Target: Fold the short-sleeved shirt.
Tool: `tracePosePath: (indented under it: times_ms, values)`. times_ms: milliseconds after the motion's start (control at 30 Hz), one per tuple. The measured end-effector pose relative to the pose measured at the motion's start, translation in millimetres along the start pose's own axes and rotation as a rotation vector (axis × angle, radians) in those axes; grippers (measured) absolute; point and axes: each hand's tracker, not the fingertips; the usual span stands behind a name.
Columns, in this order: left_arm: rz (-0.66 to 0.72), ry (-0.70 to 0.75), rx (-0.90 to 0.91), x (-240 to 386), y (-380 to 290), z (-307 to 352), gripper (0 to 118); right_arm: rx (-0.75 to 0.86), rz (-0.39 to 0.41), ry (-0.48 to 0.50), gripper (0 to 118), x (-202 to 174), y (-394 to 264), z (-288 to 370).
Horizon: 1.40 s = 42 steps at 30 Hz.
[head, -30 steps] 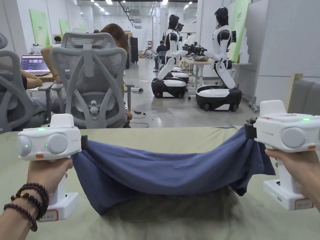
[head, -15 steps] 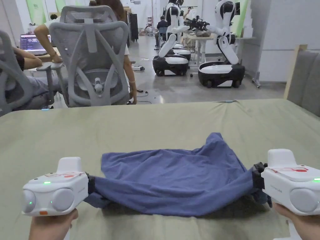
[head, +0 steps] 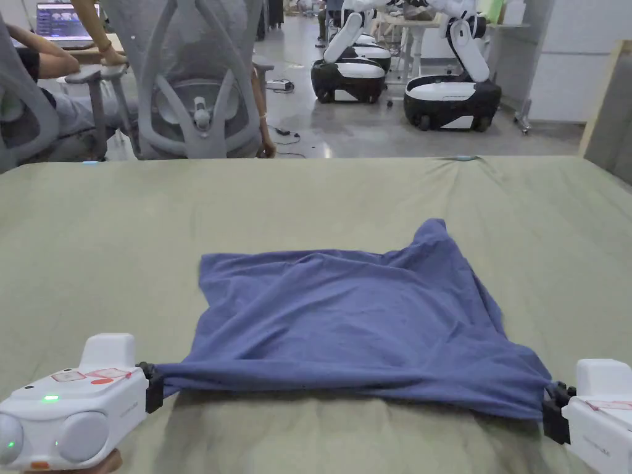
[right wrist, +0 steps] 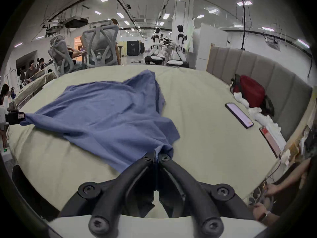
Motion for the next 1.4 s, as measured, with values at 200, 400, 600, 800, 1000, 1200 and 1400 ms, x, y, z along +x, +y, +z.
tracePosePath:
  times_ms: [200,400,600,800,1000,1200,1400]
  values:
    - [-0.016,0.012,-0.066,4.2,-18.0,-12.5,3,-0.07,0.007,-0.036,3,11.3,-11.1,-11.5]
    - [-0.052,0.038,-0.123,10.8,-31.8,-29.4,3,-0.125,0.063,-0.055,3,-3.3,-14.4,-17.0]
    - [-0.073,0.11,-0.104,12.4,-32.5,-24.3,98,-0.109,0.048,-0.061,117,-5.6,-17.6,-11.0]
    - [-0.024,0.077,-0.036,13.6,-23.6,4.3,115,-0.015,0.005,-0.034,109,-25.3,-9.7,17.8]
    - [-0.023,0.063,0.003,26.9,-29.5,22.0,1,0.048,0.04,-0.031,0,-52.6,-14.3,26.5]
    - [-0.002,0.031,0.007,31.2,-33.7,29.5,0,0.055,0.061,0.005,0,-58.8,-13.6,29.1]
    - [-0.008,0.065,-0.047,18.1,-29.9,4.1,93,0.058,0.05,0.023,0,-58.6,-13.8,37.5]
